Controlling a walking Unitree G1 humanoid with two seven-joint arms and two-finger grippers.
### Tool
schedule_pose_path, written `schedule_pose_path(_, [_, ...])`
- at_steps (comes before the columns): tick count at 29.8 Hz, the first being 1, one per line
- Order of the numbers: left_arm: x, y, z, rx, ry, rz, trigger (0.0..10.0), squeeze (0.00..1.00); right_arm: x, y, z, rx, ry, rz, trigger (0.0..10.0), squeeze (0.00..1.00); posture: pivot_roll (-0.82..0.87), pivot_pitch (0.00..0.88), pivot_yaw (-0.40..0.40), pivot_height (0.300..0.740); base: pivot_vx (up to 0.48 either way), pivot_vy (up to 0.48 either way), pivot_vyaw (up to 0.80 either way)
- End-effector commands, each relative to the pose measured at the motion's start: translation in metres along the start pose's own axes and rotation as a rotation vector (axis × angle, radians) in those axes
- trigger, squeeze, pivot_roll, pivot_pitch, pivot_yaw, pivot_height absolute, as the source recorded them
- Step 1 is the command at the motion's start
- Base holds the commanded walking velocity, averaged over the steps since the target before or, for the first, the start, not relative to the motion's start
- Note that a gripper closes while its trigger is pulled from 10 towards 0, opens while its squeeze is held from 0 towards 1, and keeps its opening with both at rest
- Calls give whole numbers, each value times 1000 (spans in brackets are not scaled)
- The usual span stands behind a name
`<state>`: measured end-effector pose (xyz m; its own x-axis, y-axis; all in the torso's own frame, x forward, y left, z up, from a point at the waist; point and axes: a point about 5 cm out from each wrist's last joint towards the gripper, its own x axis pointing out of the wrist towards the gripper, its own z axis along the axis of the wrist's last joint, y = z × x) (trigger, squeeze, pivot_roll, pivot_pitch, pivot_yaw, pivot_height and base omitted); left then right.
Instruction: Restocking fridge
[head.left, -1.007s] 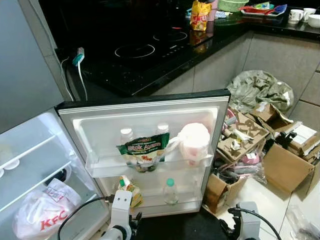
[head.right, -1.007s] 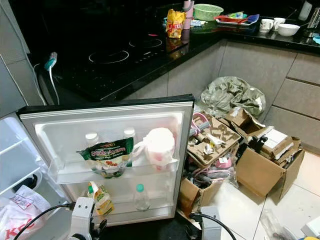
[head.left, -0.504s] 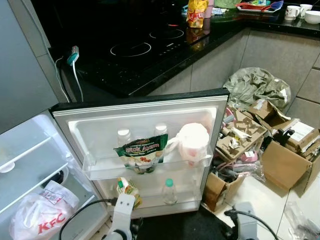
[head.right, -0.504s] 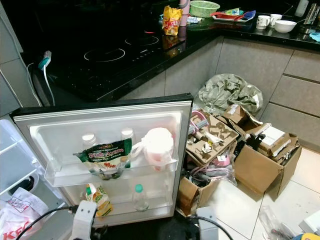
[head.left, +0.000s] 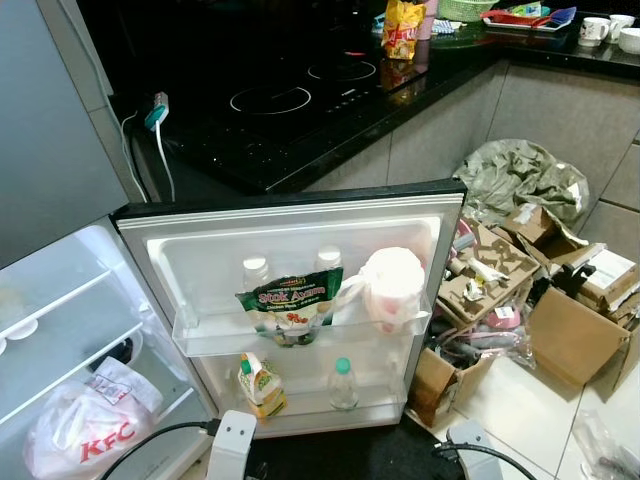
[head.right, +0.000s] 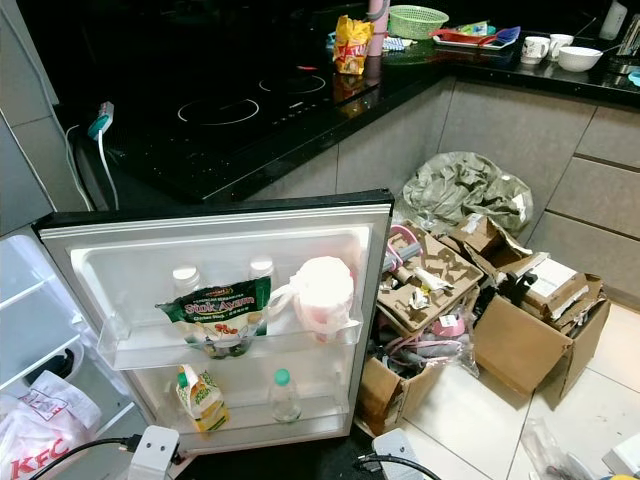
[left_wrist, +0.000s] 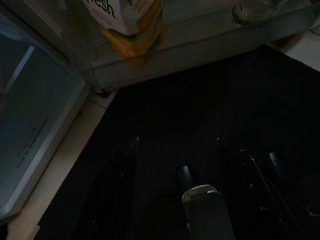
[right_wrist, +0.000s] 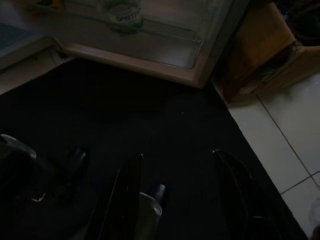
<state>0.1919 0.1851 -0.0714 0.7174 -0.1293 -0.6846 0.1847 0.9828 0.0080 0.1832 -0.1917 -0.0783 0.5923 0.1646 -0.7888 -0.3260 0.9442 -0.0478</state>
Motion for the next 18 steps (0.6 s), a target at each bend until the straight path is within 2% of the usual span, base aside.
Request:
schedule_pose_path(1, [-2, 6, -4, -9, 16, 22, 10000, 0, 0, 2, -4, -8, 19, -1, 10000, 0, -18, 27, -2, 740, 0, 0, 0])
schedule_pose_path(8, [-3, 7, -5, 6, 20, 12, 10000, 0, -1, 3, -10, 61, 25, -39, 10000, 0, -14, 23, 5, 740, 0, 0, 0])
schedule_pose_path(10, [-4, 8, -7, 1, 26, 14, 10000, 0, -2, 2, -13, 143, 17, -79, 10000, 0, -17, 16, 17, 740, 0, 0, 0])
schedule_pose_path(11, [-4, 8, -7, 1, 26, 14, 10000, 0, -2, 2, -13, 143, 17, -79, 10000, 0, -17, 16, 17, 740, 0, 0, 0])
schedule_pose_path(13, [-3, 9, -6, -14, 32, 27, 10000, 0, -3, 0, -16, 212, 10, -118, 10000, 0, -21, 10, 24, 740, 0, 0, 0])
schedule_pose_path(18, [-1, 11, -3, -38, 28, 46, 10000, 0, -4, -1, -17, 228, 10, -133, 10000, 0, -26, 1, 28, 740, 0, 0, 0])
